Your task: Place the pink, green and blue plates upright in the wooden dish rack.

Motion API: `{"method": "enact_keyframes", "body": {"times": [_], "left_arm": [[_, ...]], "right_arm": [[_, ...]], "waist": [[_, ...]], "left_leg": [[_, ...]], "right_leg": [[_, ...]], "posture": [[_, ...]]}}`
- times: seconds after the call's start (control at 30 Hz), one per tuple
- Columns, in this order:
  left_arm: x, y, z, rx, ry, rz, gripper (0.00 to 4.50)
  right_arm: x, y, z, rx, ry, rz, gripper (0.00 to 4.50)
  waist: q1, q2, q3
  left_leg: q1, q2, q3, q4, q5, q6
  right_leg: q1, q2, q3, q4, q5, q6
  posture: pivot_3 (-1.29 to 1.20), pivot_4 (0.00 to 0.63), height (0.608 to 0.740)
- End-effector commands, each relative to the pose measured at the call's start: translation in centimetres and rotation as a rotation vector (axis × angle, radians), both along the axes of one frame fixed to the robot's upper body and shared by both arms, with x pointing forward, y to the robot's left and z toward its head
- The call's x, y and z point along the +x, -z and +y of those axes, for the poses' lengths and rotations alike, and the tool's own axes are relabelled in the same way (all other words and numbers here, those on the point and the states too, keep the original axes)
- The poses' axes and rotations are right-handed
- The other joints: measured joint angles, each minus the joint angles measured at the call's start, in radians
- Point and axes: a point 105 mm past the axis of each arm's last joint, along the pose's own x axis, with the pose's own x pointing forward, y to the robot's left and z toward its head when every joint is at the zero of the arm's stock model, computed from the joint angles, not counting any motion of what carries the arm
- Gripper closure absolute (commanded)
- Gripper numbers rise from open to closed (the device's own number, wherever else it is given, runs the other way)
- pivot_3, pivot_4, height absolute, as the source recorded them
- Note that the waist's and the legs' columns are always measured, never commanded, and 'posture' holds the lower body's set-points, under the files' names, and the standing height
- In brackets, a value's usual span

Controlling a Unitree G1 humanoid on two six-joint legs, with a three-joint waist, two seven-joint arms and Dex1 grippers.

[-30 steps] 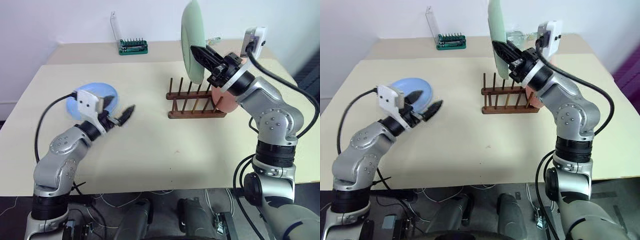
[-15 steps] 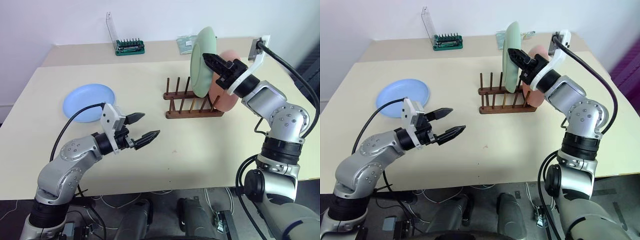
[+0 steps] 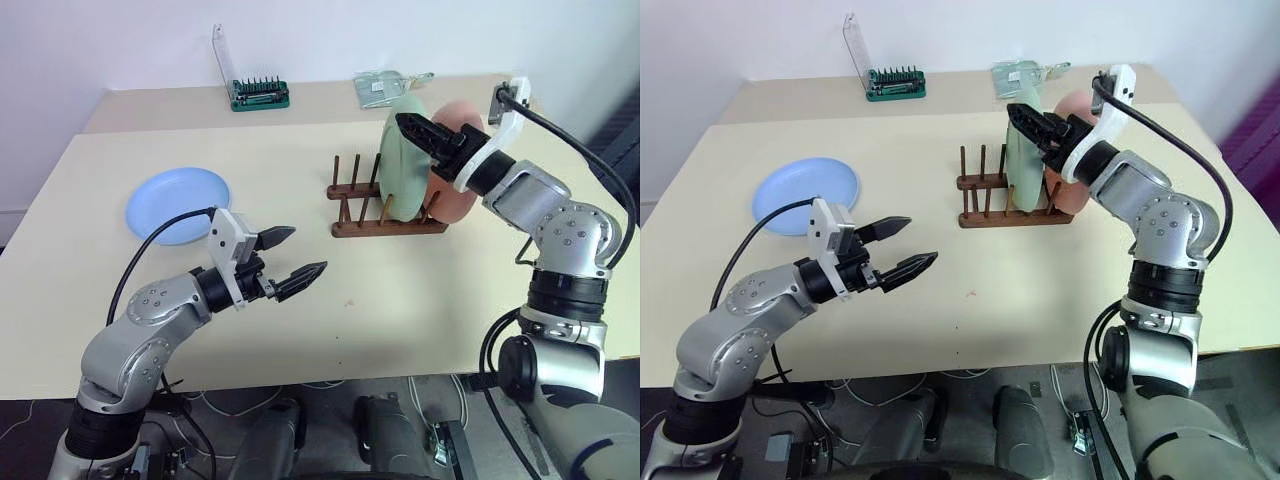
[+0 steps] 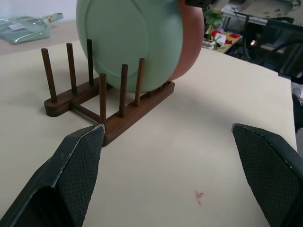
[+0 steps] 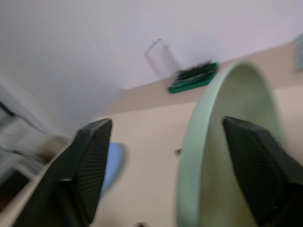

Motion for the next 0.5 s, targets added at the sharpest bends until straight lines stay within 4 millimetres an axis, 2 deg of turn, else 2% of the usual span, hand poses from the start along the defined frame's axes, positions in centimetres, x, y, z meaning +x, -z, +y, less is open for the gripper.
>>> {"method": "enact_keyframes", "body": {"times": [0.03, 0.2, 0.37, 0.43, 0.5], "left_arm": [[-0.3, -0.7, -0.3, -0.010, 0.015, -0.029, 0.06], [0.0, -0.6, -0.2, -0.002, 0.009, -0.032, 0.06], [2.5, -0.6, 1.7, 0.009, -0.165, -0.055, 0.06], [5.6, -1.2, 5.6, -0.080, -0.456, -0.037, 0.03], [8.0, -1.2, 11.0, -0.172, -0.819, 0.020, 0.03]], "right_arm": [[-1.1, -3.2, 0.6, -0.122, 0.003, -0.181, 0.94], [-1.1, -3.1, 1.0, -0.422, 0.055, -0.347, 0.94], [-1.2, -5.4, 2.1, -0.485, 0.093, -0.543, 0.94], [-2.8, -5.6, 4.9, -0.578, -0.021, -0.680, 0.91], [-4.3, -5.2, 7.7, -0.643, -0.148, -0.768, 0.91]], "waist": [[-0.001, 0.000, 0.000], [0.000, 0.000, 0.000], [0.000, 0.000, 0.000], [0.001, 0.000, 0.000], [-0.002, -0.001, 0.000]], "left_leg": [[0.000, 0.000, 0.000, 0.000, 0.000, 0.000], [0.000, 0.000, 0.000, 0.000, 0.000, 0.000], [0.000, 0.001, 0.001, 0.000, 0.000, 0.000], [0.000, 0.001, 0.001, 0.000, 0.000, -0.001], [0.000, 0.001, 0.001, 0.001, 0.001, -0.001]], "right_leg": [[0.000, 0.000, 0.000, 0.000, 0.000, 0.000], [0.000, 0.000, 0.000, 0.000, 0.000, 0.000], [0.000, 0.001, 0.000, 0.000, 0.000, 0.000], [0.000, 0.001, 0.000, 0.000, 0.000, 0.000], [0.000, 0.002, 0.000, 0.000, 0.000, 0.000]], "posture": [[0.00, 0.150, 0.740], [0.00, 0.150, 0.740], [0.00, 0.150, 0.740], [0.00, 0.150, 0.740], [0.00, 0.150, 0.740]]}}
